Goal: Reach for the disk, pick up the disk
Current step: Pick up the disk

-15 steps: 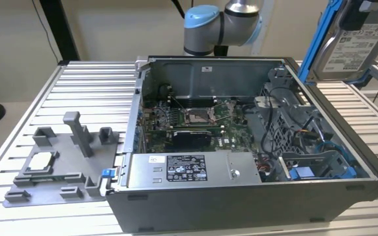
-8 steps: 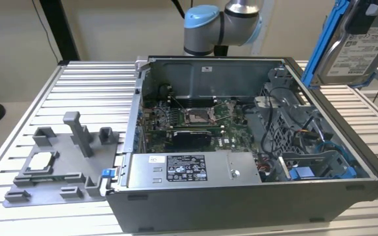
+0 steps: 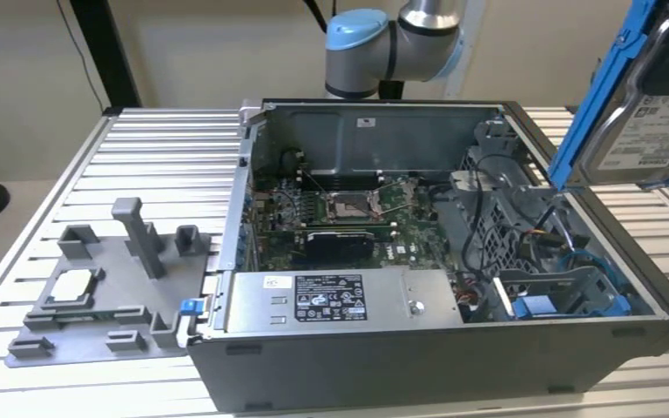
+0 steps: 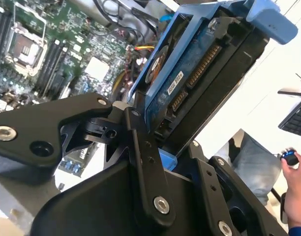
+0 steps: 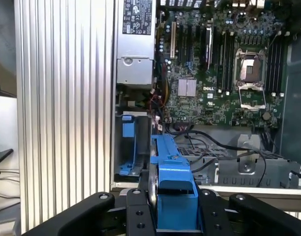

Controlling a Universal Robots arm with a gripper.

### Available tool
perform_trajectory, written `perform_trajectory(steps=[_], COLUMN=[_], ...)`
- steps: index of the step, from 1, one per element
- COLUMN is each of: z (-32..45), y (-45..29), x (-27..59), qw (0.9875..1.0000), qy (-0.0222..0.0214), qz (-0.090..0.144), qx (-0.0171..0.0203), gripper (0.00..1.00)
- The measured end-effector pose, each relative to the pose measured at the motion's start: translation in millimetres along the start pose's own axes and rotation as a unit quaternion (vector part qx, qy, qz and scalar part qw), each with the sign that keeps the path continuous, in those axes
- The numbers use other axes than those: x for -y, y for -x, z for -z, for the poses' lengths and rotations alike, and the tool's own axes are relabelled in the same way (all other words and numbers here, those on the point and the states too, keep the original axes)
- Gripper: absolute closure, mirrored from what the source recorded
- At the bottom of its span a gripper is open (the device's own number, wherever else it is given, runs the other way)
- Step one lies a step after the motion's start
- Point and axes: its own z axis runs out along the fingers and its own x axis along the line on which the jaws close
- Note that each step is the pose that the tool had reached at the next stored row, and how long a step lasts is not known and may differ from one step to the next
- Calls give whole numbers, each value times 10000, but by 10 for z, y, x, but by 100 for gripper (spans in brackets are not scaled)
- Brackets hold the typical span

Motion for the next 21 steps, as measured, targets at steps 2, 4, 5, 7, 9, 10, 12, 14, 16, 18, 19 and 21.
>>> perform_trajectory(steps=[2,4,5,7,9,10,12,14,16,18,19,21], z=[-23,-44,-55,-79,-99,-110,-132,-143,-150,-151,-152,-152], y=[-91,-176,-211,-255,-265,-265,-266,-265,-265,-265,-265,-265], x=[-17,-37,-49,-86,-133,-147,-154,-155,-155,-155,-155,-155], qw=[10000,10000,10000,10000,10000,10000,10000,10000,10000,10000,10000,10000], qy=[0,0,0,0,0,0,0,0,0,0,0,0], qz=[0,-1,0,0,-1,0,0,0,0,0,0,-1], qx=[4,8,9,12,15,16,23,23,22,22,22,22], gripper=[100,100,100,100,100,100,100,100,100,100,100,100])
